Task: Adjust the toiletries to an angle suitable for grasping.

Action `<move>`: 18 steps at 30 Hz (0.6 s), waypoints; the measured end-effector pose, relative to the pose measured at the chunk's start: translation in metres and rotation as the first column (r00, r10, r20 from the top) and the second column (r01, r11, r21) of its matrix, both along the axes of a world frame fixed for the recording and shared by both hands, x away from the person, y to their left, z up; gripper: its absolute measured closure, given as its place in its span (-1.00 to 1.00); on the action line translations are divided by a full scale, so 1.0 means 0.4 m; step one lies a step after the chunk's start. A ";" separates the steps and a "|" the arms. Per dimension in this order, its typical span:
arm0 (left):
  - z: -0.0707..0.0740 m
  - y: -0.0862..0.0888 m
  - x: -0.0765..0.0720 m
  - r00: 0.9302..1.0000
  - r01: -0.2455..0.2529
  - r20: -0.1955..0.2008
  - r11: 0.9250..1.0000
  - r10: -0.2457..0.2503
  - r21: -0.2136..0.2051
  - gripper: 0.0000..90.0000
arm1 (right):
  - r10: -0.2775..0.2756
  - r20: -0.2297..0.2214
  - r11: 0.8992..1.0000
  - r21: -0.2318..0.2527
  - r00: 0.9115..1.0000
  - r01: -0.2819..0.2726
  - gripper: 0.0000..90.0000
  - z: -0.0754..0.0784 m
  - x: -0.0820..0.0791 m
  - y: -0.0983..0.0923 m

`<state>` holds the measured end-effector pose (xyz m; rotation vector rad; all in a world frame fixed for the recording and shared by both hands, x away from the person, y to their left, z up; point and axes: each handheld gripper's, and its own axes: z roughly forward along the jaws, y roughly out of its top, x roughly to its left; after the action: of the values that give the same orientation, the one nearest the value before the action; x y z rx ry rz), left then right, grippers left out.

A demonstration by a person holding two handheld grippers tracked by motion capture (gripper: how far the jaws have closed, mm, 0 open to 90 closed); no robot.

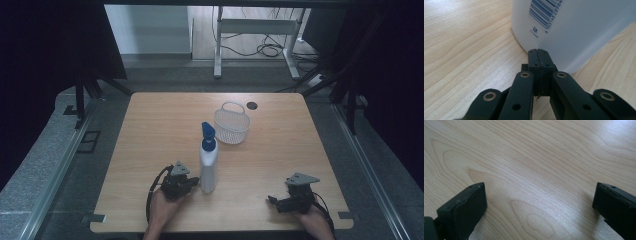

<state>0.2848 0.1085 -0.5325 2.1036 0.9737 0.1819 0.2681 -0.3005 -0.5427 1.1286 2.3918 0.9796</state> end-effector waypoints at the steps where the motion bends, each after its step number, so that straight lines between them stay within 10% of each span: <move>1: 0.000 -0.003 -0.002 1.000 0.002 0.000 1.000 -0.002 0.000 0.98 | 0.000 0.000 1.000 0.000 1.000 0.000 -1.00 0.000 0.000 0.000; 18: 0.014 -0.051 -0.040 0.997 0.080 0.004 0.997 -0.080 0.017 0.98 | 0.000 0.000 1.000 0.000 1.000 0.000 -1.00 0.000 0.000 0.000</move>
<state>0.2687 0.0881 -0.5269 2.1523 0.8858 0.1547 0.2680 -0.3004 -0.5427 1.1291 2.3918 0.9791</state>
